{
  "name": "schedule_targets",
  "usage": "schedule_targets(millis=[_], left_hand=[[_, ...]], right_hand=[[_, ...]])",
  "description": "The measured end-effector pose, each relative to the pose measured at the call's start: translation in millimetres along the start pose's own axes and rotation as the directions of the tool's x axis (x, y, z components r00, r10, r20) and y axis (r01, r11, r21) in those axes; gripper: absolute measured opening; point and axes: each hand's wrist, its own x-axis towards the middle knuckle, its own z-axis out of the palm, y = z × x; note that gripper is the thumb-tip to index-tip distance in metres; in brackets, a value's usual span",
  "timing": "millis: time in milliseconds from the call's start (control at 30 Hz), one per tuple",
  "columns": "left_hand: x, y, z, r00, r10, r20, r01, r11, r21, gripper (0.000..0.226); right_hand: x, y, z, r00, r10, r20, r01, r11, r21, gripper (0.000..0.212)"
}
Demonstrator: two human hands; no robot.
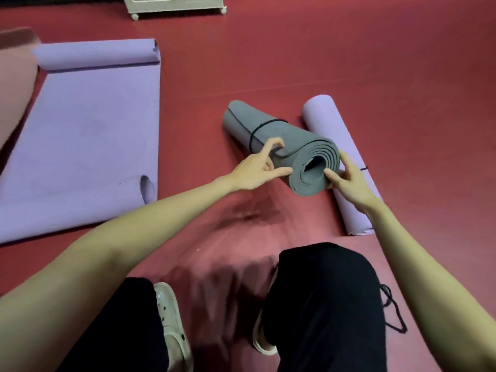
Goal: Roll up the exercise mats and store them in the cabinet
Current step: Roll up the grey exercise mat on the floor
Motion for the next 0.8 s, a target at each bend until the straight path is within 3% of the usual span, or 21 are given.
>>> schedule_targets(millis=[67, 167, 233, 333, 433, 533, 633, 800], left_hand=[[-1, -4, 9, 0.998, -0.032, 0.049, 0.034, 0.999, -0.043, 0.051], [7, -17, 17, 0.971, -0.225, 0.082, 0.237, 0.951, -0.200, 0.045], [8, -33, 24, 0.939, -0.293, 0.181, 0.314, 0.944, -0.100, 0.046], [9, -50, 34, 0.900, -0.333, 0.281, 0.317, 0.943, 0.104, 0.041], [13, -53, 31, 0.902, -0.360, 0.237, 0.288, 0.912, 0.292, 0.041], [13, -56, 25, 0.913, -0.372, 0.165, 0.299, 0.888, 0.348, 0.041], [1, -64, 19, 0.907, -0.394, 0.145, 0.321, 0.873, 0.366, 0.040], [-32, -77, -10, 0.895, -0.426, 0.130, 0.345, 0.847, 0.405, 0.034]], right_hand=[[-15, 22, 3, 0.999, 0.029, -0.021, -0.030, 0.997, -0.069, 0.047], [-35, 47, 10, 0.998, -0.016, -0.053, 0.000, 0.954, -0.299, 0.055], [-43, 63, 15, 0.998, -0.015, -0.068, -0.015, 0.907, -0.422, 0.053], [-48, 92, 20, 0.988, 0.082, -0.130, -0.139, 0.833, -0.535, 0.045], [-57, 114, 25, 0.961, 0.259, -0.097, -0.252, 0.674, -0.694, 0.034], [-61, 119, 46, 0.914, 0.394, -0.101, -0.300, 0.483, -0.823, 0.028], [-51, 107, 82, 0.915, 0.395, -0.083, -0.300, 0.530, -0.793, 0.031], [-29, 75, 142, 0.897, 0.412, 0.158, -0.112, 0.558, -0.822, 0.048]])
